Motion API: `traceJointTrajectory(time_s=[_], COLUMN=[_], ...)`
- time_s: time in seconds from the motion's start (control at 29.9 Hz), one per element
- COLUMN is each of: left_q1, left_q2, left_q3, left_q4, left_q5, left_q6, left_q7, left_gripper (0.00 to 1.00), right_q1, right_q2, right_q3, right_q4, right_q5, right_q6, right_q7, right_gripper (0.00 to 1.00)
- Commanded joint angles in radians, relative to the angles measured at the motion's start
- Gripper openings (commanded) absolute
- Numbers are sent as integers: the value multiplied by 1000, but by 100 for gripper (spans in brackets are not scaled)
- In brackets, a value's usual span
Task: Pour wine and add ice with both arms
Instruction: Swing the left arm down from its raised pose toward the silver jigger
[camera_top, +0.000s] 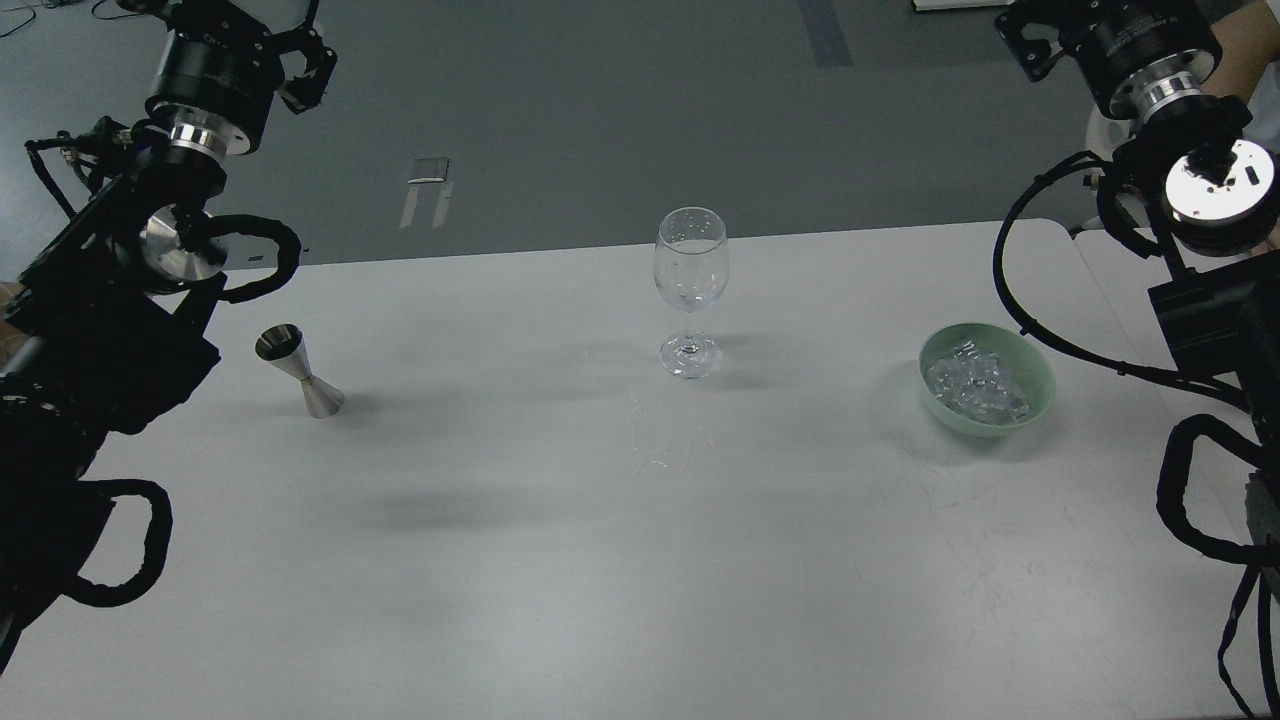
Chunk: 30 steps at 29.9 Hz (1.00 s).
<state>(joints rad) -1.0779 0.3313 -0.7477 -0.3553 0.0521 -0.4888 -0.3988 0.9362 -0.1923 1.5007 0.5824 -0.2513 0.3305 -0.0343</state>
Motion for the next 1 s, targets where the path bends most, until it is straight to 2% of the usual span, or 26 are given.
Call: traceJointTrajectory(time_s=[0.0, 0.33, 0.5, 0.7, 0.97], left_q1=[-4, 0, -40, -54, -45], left_q2=[-27, -49, -41, -46, -44], left_q3=[-13, -10, 4, 1, -4], left_q4=[-1, -7, -8, -8, -8], left_q5=[0, 3, 15, 12, 9], left_q6=[0, 39, 55, 90, 84], left_q7=[1, 3, 17, 8, 3], left_gripper=[99, 99, 99, 99, 99], right_q1=[0, -5, -4, -8, -13], right_q2=[-2, -50, -50, -45, -50], right_q3=[3, 1, 1, -1, 3], right_q4=[10, 13, 30, 50, 51], right_q5=[1, 1, 1, 0, 1], right_q6=[-5, -5, -4, -8, -11], right_q7=[4, 5, 5, 7, 5], right_gripper=[100, 100, 100, 100, 100])
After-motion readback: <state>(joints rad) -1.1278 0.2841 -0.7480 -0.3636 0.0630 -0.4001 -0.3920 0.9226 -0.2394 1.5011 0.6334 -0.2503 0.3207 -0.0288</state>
